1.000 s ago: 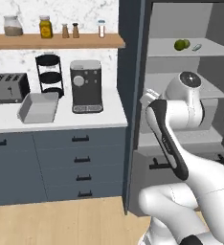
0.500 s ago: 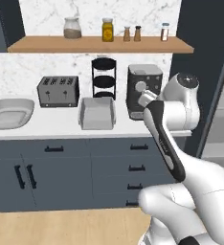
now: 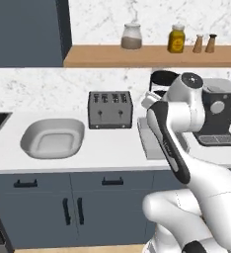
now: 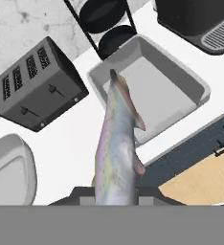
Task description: Place one lime and one fish in each tupperware on the nearby counter, to pack two identical lunches.
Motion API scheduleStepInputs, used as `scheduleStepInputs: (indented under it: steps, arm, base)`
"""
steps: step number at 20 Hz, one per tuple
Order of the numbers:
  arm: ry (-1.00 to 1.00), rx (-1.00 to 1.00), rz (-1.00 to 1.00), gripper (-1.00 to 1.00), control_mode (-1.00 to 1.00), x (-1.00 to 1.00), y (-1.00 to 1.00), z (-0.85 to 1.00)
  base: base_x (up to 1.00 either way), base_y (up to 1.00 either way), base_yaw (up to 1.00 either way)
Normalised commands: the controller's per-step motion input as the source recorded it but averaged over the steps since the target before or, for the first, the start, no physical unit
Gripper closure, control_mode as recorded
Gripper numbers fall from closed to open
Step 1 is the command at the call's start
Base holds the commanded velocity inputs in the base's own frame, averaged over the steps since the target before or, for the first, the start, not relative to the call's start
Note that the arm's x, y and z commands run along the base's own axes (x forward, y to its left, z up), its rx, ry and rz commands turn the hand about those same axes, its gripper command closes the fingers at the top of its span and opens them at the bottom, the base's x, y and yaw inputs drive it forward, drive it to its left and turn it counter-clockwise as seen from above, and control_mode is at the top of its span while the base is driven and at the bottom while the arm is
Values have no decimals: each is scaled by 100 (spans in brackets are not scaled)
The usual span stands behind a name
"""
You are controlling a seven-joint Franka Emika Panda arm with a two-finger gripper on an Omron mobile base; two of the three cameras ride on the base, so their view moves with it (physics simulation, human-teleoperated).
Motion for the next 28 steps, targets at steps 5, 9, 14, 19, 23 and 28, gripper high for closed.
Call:
scheduleStepInputs:
  steps: [5, 9, 14, 19, 23, 28]
  arm:
    - [0, 0, 0, 100, 100, 0, 0, 0]
    - [0, 0, 0, 100, 100, 0, 0, 0]
    - [0, 0, 0, 100, 100, 0, 0, 0]
    - [1, -4, 0, 100, -100, 53, 57, -81]
    - [3, 1, 3, 100, -100, 69, 4, -99]
    - [5, 0, 1, 100, -100, 78, 0, -58]
  base:
    - [35, 100, -12]
    - [20, 100, -39]
    - [47, 92, -37]
    - [0, 0, 0]
    - [0, 0, 0]
    - [0, 0, 0]
